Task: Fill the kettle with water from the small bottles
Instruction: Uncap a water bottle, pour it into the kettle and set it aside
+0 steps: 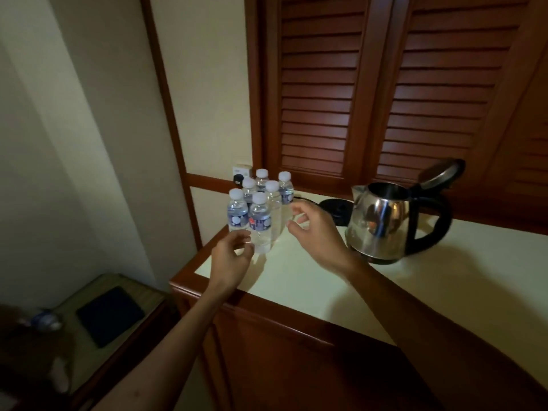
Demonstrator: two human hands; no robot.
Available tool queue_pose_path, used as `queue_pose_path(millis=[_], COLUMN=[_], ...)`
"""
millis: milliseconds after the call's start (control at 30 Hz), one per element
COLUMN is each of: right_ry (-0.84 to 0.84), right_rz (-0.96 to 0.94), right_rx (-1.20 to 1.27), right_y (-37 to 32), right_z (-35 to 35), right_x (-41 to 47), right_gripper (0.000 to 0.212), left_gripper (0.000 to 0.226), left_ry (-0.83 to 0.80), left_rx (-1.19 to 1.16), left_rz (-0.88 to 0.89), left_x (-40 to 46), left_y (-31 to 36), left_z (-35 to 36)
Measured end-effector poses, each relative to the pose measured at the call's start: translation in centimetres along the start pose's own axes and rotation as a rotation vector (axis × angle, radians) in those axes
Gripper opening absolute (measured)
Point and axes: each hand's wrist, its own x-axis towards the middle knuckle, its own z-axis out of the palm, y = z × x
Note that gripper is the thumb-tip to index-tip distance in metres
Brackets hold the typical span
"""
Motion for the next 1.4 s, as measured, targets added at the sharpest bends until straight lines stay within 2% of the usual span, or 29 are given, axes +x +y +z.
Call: queue_pose_path(millis=[100, 267, 400, 567, 733, 867, 1000, 1167, 1400], right_ry=[-0.041, -0.285, -0.243, -0.216, -0.150, -0.182, -0.290, -0.423, -0.369], right_rz=[-0.089, -0.075, -0.034, 0.110, 0.180, 0.143, 0.117, 0.057, 0.164], right_rx=[-0.089, -0.345, -0.401, -0.549, -0.669, -0.663, -0.636, -0.607, -0.610], right_y=[-2.8, -3.7, -3.5, -3.3, -2.9, -2.4, -1.8, -1.0, -1.5], right_z=[1.5, 3.4, 3.2, 0.7, -2.0, -3.6, -5.4, -7.3, -6.8], right_x=[4.0, 8.5, 8.9, 8.3, 6.4, 5.0, 4.1, 4.0, 4.2], right_gripper=[0.038, 0.031, 0.024, 0.032, 0.036, 0.037, 0.034, 0.008, 0.030], left_gripper=[0.027, 0.040, 0.045, 0.056, 0.068, 0.060, 0.054, 0.052, 0.055], left_ry=[-0.036, -0.138, -0.190, -0.335, -0.411, -0.382, -0.505, -0.663, -0.714], left_rx=[-0.019, -0.060, -0.114, -0.151, -0.085, -0.109, -0.207, -0.343, -0.434], left_rz=[0.017, 0.038, 0.024, -0.001, 0.115, 0.130, 0.148, 0.113, 0.106], left_x=[1.0, 2.3, 3.3, 4.1, 3.9, 3.8, 4.4, 5.2, 4.8], left_y=[-0.4, -1.4, -1.8, -1.2, 0.1, 1.1, 1.0, 1.1, 0.4], left_z=[-0.6, -0.2, 0.4, 2.4, 6.3, 8.8, 9.7, 9.9, 9.9])
